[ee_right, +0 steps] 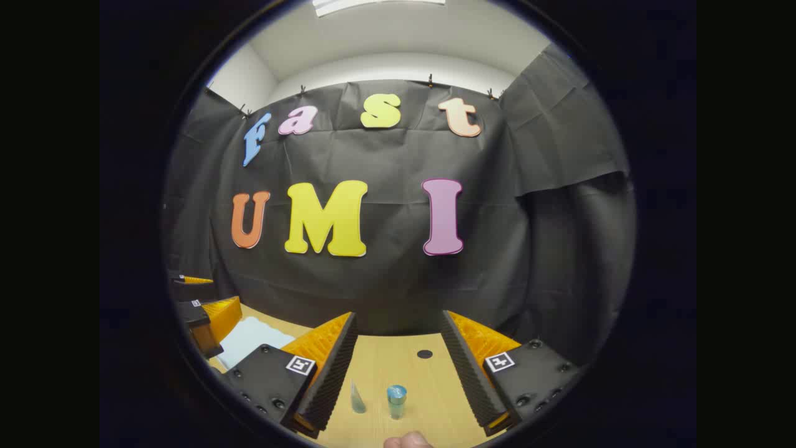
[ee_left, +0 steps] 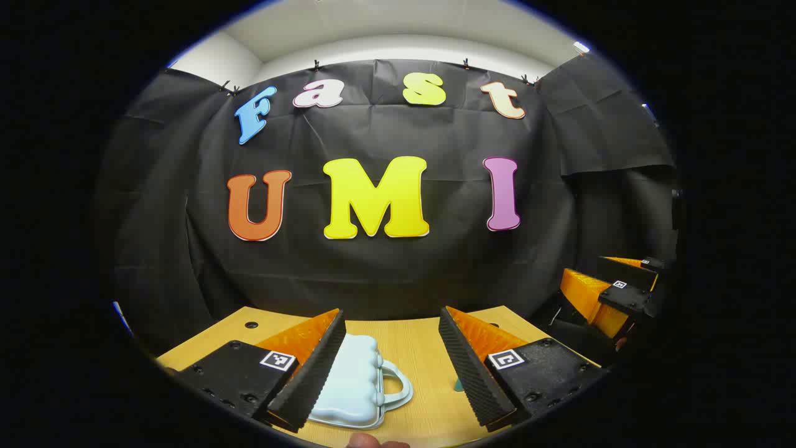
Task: First open the suitcase, pack the skin care products into it, and then close the suitcase.
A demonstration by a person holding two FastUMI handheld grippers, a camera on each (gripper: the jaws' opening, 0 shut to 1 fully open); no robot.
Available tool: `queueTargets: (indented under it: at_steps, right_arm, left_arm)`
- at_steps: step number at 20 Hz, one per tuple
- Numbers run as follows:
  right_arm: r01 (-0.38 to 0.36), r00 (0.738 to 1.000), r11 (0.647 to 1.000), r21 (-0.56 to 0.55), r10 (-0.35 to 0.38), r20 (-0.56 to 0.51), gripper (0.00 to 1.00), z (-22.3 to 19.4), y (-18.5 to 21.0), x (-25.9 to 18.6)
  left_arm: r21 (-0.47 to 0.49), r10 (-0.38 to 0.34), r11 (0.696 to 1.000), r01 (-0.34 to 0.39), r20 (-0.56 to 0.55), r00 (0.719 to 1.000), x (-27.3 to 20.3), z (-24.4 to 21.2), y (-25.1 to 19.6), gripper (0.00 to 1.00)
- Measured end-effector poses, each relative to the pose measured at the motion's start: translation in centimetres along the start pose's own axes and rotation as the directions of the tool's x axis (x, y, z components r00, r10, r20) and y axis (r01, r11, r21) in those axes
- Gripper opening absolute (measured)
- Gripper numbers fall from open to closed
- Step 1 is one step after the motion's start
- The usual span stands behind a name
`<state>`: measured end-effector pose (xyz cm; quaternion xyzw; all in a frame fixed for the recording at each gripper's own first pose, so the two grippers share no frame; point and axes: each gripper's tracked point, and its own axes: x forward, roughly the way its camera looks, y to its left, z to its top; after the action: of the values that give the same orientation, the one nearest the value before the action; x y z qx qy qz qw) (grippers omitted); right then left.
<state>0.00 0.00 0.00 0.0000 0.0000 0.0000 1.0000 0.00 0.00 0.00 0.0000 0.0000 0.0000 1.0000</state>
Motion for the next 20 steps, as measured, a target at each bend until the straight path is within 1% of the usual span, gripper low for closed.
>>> queueTargets:
  at_steps: [8,14,17,20]
  right_arm:
    - [-0.037,0.999,0.999,-0.007,0.038,0.016,0.8,0.6,0.8,0.6]
    - [-0.051,0.999,0.999,-0.005,0.051,0.02,0.8,0.9,1.2,0.6]
    - [-0.05,0.999,0.998,-0.023,0.05,0.007,0.8,0.1,0.9,0.2]
    - [-0.028,1.0,0.998,-0.051,0.028,-0.006,0.8,-0.4,-0.6,-0.2]
  left_arm:
    - [0.006,0.015,1.0,-0.016,0.022,1.0,0.0,0.7,0.3,0.96]
    - [0.013,0.026,1.0,-0.026,0.029,0.999,-0.1,0.8,0.7,0.96]
    - [0.019,0.006,1.0,-0.007,0.015,1.0,0.1,0.3,0.1,0.96]
    - [0.063,-0.036,0.997,0.037,-0.011,0.999,0.1,-1.1,-1.2,0.96]
